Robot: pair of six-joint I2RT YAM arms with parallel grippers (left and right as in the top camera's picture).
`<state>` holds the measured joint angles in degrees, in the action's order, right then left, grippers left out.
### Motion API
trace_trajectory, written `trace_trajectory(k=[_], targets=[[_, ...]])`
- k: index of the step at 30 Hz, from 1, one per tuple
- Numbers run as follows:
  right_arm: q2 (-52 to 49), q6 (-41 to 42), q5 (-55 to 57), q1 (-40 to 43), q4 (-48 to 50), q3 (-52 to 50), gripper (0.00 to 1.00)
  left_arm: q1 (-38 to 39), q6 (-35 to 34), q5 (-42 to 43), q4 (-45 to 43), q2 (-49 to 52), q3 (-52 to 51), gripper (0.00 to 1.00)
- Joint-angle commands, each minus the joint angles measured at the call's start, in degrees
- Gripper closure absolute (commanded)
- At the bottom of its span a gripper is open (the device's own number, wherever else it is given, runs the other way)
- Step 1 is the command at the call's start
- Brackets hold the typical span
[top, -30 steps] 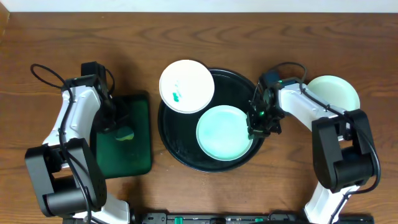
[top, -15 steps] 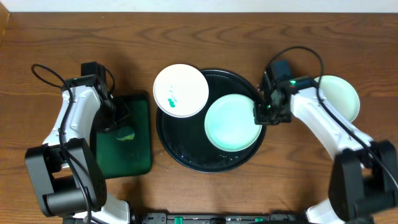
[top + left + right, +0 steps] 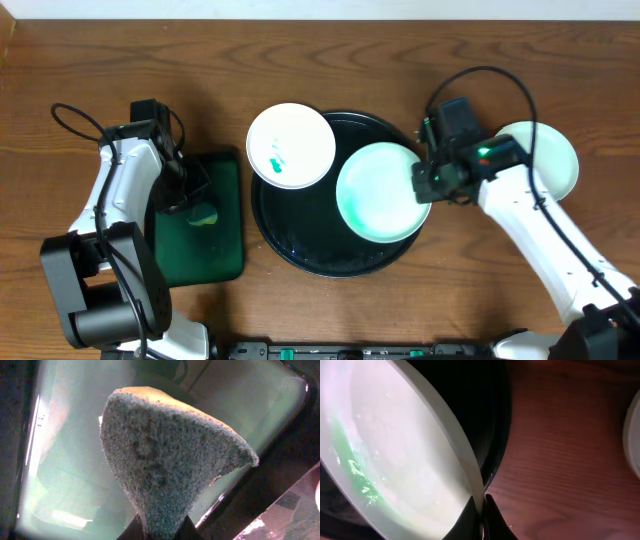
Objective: Clean dirty plates on tray and stack at the side
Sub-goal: 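Lift the scrubbed plate off the black tray with the right gripper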
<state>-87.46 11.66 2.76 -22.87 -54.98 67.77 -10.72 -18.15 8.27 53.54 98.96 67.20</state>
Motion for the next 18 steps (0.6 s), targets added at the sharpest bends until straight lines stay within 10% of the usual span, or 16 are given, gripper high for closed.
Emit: trace_trajectory(k=[1, 18], targets=[[0.9, -0.7, 7.1, -4.0, -0.3, 1.3, 0.99, -0.1, 0.5, 0.3, 0.2, 0.0, -0.3, 0.93], [0.9, -3.3, 18.5, -6.9, -0.1, 6.9, 0.99, -0.1, 0.5, 0.3, 0.3, 0.0, -0.3, 0.92]])
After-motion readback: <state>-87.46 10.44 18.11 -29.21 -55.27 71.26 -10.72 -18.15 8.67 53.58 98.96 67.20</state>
